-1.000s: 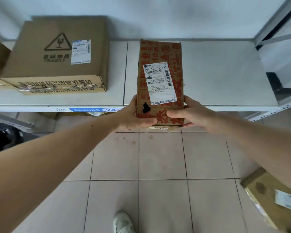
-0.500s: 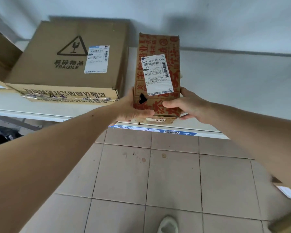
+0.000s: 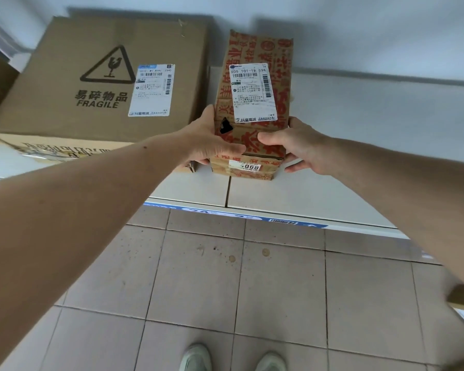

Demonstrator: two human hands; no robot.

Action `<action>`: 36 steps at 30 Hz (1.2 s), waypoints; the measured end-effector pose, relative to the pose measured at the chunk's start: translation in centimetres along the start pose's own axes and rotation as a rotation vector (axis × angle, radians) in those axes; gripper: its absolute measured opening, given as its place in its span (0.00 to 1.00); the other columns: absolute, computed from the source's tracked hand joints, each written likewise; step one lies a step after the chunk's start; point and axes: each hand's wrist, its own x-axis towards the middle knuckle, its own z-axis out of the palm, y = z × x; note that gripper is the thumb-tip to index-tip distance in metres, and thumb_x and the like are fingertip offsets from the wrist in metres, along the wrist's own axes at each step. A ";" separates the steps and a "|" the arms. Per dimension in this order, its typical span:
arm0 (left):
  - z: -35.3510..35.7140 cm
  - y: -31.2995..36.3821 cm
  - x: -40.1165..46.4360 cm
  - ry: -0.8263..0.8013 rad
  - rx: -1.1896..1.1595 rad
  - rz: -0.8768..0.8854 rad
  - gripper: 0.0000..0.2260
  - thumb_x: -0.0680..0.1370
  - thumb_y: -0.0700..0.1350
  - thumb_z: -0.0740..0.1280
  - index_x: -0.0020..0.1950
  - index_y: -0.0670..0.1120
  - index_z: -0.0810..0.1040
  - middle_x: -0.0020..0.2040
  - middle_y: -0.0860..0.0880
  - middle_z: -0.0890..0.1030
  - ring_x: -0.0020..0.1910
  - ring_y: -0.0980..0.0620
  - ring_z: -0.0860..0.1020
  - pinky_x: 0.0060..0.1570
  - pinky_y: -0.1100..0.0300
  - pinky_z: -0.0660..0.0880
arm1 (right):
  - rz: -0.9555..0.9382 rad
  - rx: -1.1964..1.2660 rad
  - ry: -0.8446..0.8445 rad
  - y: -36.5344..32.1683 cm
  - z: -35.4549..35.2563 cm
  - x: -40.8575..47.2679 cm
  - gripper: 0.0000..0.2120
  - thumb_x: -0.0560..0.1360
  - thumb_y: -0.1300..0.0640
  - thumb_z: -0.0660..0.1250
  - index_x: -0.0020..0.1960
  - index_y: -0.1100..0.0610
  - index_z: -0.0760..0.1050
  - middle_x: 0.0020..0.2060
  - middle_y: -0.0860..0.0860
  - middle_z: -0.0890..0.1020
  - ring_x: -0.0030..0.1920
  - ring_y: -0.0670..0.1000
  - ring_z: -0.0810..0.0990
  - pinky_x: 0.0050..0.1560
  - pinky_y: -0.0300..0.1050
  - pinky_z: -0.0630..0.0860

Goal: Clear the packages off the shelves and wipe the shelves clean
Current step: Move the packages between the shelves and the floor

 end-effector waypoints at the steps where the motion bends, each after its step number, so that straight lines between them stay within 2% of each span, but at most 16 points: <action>1: 0.0 0.0 0.1 0.006 0.007 0.000 0.36 0.69 0.41 0.78 0.70 0.53 0.61 0.62 0.52 0.76 0.62 0.47 0.74 0.59 0.44 0.76 | -0.003 -0.004 0.005 -0.1 0.1 0.1 0.24 0.76 0.46 0.71 0.69 0.46 0.68 0.59 0.52 0.81 0.56 0.57 0.80 0.62 0.61 0.74; 3: 0.2 0.1 0.4 0.019 0.006 0.007 0.36 0.69 0.41 0.78 0.70 0.52 0.60 0.63 0.51 0.75 0.62 0.47 0.74 0.58 0.47 0.76 | -0.004 -0.005 0.017 0.0 0.1 0.2 0.27 0.76 0.47 0.71 0.72 0.47 0.66 0.61 0.51 0.79 0.58 0.56 0.78 0.64 0.62 0.73; 7: 0.4 0.2 0.7 0.057 0.069 0.011 0.37 0.69 0.43 0.78 0.71 0.50 0.60 0.63 0.51 0.76 0.62 0.48 0.75 0.62 0.47 0.75 | 0.020 0.014 0.042 0.4 0.2 0.2 0.34 0.75 0.44 0.71 0.75 0.48 0.60 0.67 0.50 0.76 0.62 0.56 0.76 0.64 0.61 0.72; 11: 0.4 0.6 1.0 0.139 0.187 0.037 0.39 0.67 0.45 0.80 0.69 0.49 0.60 0.61 0.50 0.75 0.61 0.49 0.75 0.57 0.52 0.75 | 0.014 -0.030 0.082 0.7 0.5 -0.2 0.35 0.74 0.38 0.70 0.75 0.49 0.62 0.67 0.50 0.76 0.63 0.56 0.76 0.55 0.55 0.73; 14: 0.7 1.4 0.4 0.231 0.408 0.096 0.46 0.65 0.48 0.80 0.75 0.50 0.55 0.67 0.45 0.69 0.67 0.45 0.69 0.65 0.45 0.72 | 0.053 -0.050 0.104 1.3 0.3 -0.9 0.41 0.73 0.35 0.68 0.77 0.53 0.58 0.69 0.53 0.73 0.64 0.56 0.75 0.57 0.55 0.75; 17: 1.0 2.3 -0.5 0.272 0.610 0.190 0.49 0.68 0.50 0.78 0.79 0.50 0.49 0.74 0.45 0.61 0.73 0.43 0.59 0.69 0.43 0.66 | 0.079 -0.052 0.117 2.2 0.0 -1.9 0.43 0.74 0.36 0.68 0.79 0.55 0.54 0.73 0.55 0.69 0.67 0.57 0.73 0.61 0.56 0.76; 20: 1.9 3.4 -1.3 0.262 0.761 0.260 0.44 0.72 0.48 0.74 0.79 0.48 0.49 0.75 0.45 0.59 0.74 0.42 0.56 0.70 0.42 0.64 | 0.076 -0.117 0.133 3.8 -0.8 -3.5 0.40 0.76 0.37 0.66 0.79 0.55 0.55 0.74 0.54 0.68 0.68 0.56 0.72 0.63 0.54 0.75; 23: 3.7 4.7 -2.2 0.259 0.873 0.313 0.37 0.73 0.47 0.73 0.76 0.47 0.57 0.74 0.44 0.61 0.73 0.41 0.58 0.69 0.42 0.63 | 0.084 -0.250 0.180 6.0 -2.0 -5.3 0.35 0.78 0.38 0.63 0.78 0.55 0.59 0.74 0.53 0.68 0.71 0.55 0.69 0.70 0.51 0.68; 25: 5.5 5.8 -2.9 0.232 0.946 0.382 0.31 0.73 0.47 0.72 0.73 0.46 0.64 0.72 0.44 0.64 0.71 0.42 0.61 0.67 0.43 0.65 | 0.112 -0.326 0.192 7.8 -3.1 -7.2 0.32 0.79 0.38 0.62 0.77 0.55 0.62 0.73 0.52 0.70 0.71 0.55 0.69 0.69 0.47 0.66; 28: 8.6 7.3 -4.0 0.175 1.058 0.477 0.26 0.74 0.47 0.70 0.70 0.45 0.67 0.65 0.44 0.71 0.65 0.43 0.68 0.59 0.47 0.70 | 0.170 -0.455 0.178 10.8 -4.4 -10.3 0.30 0.79 0.39 0.61 0.75 0.53 0.64 0.70 0.52 0.72 0.68 0.55 0.71 0.64 0.48 0.69; 32: 14.0 8.3 -5.3 0.056 1.144 0.517 0.24 0.76 0.51 0.68 0.70 0.47 0.68 0.61 0.46 0.75 0.62 0.44 0.73 0.57 0.49 0.71 | 0.238 -0.687 0.199 15.4 -6.0 -15.0 0.26 0.80 0.40 0.59 0.72 0.54 0.66 0.65 0.53 0.75 0.66 0.56 0.72 0.56 0.49 0.70; 36: 20.3 8.6 -6.6 -0.078 1.217 0.559 0.20 0.77 0.50 0.67 0.67 0.48 0.71 0.60 0.48 0.75 0.62 0.45 0.72 0.55 0.53 0.68 | 0.321 -0.696 0.221 20.9 -7.7 -19.8 0.27 0.80 0.38 0.60 0.72 0.54 0.66 0.67 0.53 0.74 0.67 0.56 0.72 0.63 0.55 0.73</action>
